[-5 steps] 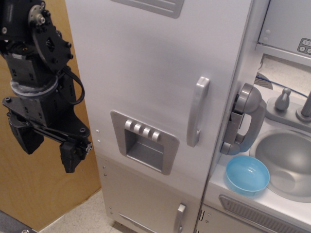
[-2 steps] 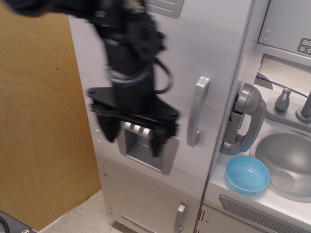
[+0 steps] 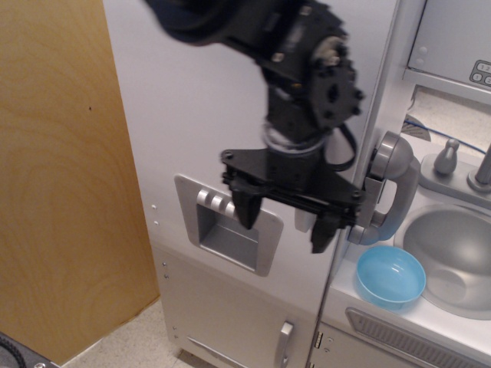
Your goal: Open fridge
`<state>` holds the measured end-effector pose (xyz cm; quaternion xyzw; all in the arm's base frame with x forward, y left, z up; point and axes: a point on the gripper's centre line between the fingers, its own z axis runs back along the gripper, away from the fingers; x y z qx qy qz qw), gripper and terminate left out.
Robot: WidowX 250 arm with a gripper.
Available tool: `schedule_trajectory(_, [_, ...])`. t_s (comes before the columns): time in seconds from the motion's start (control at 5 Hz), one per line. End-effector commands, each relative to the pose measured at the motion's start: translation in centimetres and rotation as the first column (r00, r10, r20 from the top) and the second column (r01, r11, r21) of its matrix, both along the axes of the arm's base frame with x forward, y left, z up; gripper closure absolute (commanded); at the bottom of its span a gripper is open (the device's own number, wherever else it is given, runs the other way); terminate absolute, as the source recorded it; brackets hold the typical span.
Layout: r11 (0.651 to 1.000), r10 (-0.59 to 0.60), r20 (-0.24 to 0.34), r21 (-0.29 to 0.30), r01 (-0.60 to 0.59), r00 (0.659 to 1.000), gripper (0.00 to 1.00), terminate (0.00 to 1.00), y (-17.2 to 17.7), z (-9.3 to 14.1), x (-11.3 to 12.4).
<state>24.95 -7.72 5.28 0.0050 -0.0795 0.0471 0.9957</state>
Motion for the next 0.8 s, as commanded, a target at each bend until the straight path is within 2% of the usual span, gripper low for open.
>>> schedule_trajectory(0.0, [0.999, 0.029, 0.114, 0.017, -0.031, 0.993, 0.0, 0.0, -1.0, 1.2, 4.2])
schedule_trajectory(0.2, [0.999, 0.041, 0.139, 0.028, -0.045, 0.99, 0.0, 0.0, -0.4, 1.3, 5.4])
schedule_trajectory(0.6, [0.995, -0.005, 0.205, 0.099, -0.016, 0.979, 0.0, 0.0, 0.1, 0.9, 6.0])
